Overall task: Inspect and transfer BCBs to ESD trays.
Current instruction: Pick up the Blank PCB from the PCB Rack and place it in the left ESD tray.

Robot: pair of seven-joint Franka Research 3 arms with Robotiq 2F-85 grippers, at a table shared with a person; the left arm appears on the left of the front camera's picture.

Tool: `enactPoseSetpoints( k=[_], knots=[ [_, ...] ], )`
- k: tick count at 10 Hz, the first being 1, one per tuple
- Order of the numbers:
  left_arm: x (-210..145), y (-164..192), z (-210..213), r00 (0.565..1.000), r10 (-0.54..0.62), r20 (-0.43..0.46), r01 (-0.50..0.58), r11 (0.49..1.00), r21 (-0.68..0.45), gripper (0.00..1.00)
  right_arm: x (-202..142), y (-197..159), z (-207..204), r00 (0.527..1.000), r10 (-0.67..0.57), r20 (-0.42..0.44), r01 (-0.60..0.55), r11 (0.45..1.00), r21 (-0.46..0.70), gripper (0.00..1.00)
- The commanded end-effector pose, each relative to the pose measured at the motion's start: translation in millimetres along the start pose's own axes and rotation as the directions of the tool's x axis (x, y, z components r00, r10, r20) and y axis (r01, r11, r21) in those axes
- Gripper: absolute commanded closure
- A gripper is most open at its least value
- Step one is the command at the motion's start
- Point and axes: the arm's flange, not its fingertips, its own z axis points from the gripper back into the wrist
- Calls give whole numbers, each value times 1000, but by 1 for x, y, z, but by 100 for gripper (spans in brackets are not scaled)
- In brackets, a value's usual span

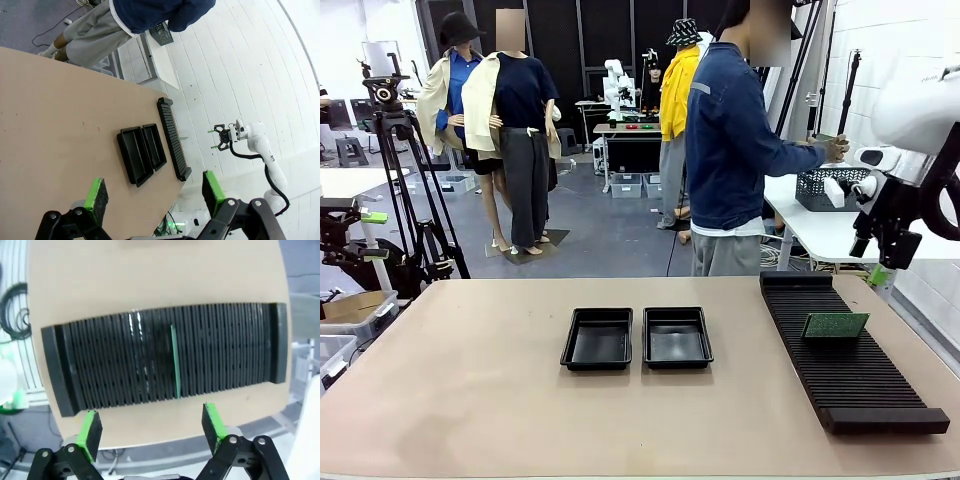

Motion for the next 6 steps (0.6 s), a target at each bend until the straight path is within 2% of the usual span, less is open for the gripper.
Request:
enactPoseSetpoints(
  k=[1,3,4,6],
  knots=[
    [0,-2,2,1000,14,-4,-14,1000,13,0,0,5,-10,999,2,-40,-4,999,-42,0],
    [0,-2,2,1000,14,-4,-14,1000,13,0,-7,8,-8,996,-42,-74,38,998,-56,0],
    [0,-2,2,1000,14,-4,-14,1000,13,0,-4,-1,-6,999,14,-42,-15,1000,-26,0],
    [0,-2,2,1000,14,-4,-14,1000,13,0,-4,-1,-6,999,14,-42,-15,1000,-26,0]
  ],
)
